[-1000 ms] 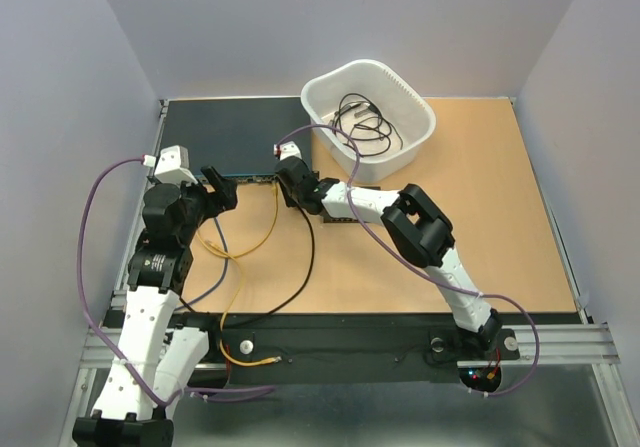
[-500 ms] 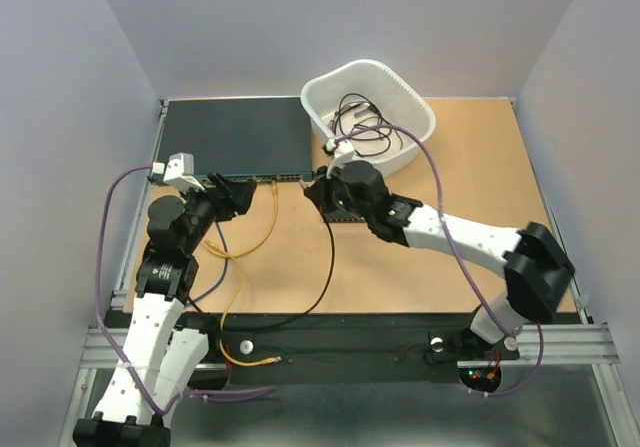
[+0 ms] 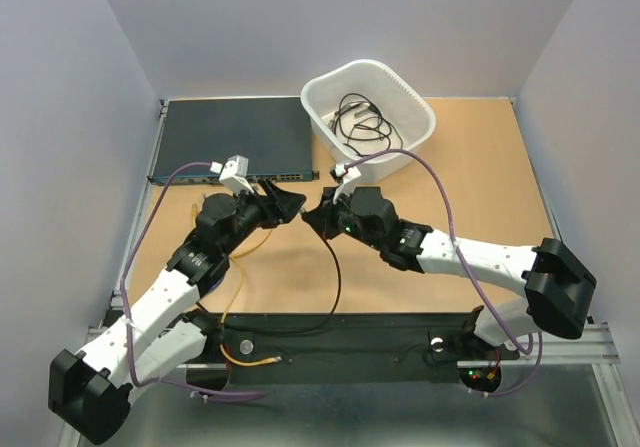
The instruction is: Insert the plug into the switch port
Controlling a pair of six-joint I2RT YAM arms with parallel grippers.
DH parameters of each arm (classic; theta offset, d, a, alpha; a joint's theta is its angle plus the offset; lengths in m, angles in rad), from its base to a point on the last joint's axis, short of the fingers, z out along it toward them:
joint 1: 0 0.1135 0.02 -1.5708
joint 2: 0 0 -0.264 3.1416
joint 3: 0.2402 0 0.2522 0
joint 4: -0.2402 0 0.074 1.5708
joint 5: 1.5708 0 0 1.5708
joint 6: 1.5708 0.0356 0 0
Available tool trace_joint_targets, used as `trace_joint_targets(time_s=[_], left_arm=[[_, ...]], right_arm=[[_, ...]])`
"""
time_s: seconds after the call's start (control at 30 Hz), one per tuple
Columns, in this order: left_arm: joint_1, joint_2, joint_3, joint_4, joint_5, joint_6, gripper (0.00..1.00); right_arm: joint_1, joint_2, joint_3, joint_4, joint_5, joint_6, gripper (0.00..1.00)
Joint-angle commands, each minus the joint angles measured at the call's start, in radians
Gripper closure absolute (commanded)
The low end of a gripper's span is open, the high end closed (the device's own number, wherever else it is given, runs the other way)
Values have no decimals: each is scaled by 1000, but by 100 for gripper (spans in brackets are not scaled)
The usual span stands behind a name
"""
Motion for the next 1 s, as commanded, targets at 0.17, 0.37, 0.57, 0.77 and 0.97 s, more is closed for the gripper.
trace_joint_targets(time_s=[0.17,0.37,0.57,0.77,0.97], left_arm=[[-78,61,56,63,-119,-22,35],[-93,64,56,51,-147,-23,44],[-107,82,47,53,-141,-31,53],[-112,82,48,62,-141,-34,80],[-113,85,54,63,-131,-9,100]], right_arm=[[46,-37,5,61,84,16,99],[51,-63,-8,83,97,19,100],[52,-78,-32,114,98,29,100],[55,-71,-38,124,90,37,100],[55,-89,-65,164,84,66,99]])
